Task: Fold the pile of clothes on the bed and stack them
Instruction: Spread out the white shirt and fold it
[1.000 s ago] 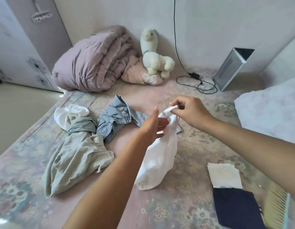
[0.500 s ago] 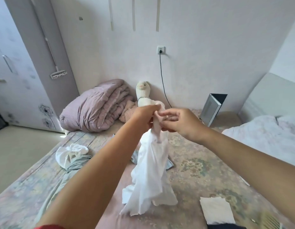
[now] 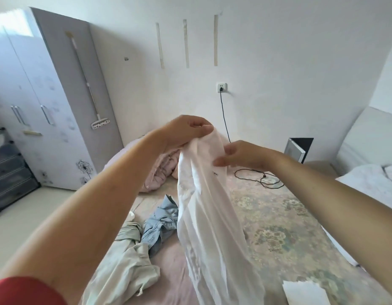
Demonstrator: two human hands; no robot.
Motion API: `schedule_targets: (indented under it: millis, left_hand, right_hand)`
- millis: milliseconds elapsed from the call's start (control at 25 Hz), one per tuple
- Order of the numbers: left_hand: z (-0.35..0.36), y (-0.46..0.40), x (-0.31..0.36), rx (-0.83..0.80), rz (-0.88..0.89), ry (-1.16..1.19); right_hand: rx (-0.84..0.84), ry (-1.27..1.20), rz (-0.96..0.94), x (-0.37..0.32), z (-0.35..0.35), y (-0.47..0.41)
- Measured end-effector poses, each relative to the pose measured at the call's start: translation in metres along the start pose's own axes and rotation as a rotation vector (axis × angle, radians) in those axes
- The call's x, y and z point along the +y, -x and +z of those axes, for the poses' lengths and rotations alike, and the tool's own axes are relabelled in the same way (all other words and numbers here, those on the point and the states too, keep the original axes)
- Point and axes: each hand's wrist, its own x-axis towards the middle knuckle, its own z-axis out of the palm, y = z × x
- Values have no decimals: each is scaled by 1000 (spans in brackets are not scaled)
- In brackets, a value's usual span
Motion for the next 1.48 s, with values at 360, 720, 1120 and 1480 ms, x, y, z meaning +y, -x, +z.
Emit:
schedule_targets:
  millis: [360,720,1120,1480]
  left_hand:
    - [-48,18,34,-10,-46,-537]
    - [-9,40,13,140,-86,-455]
    - [68,82,61,448,34,-531]
    - [67,97,66,247,-158,-957]
  right_hand:
    - [196,-104,-178,-43,-23,-1]
    - [313,262,-227,-46,-45,14]
    - [315,384,-262,-17,-64,68]
    - [280,549,-76,-5,-59,89]
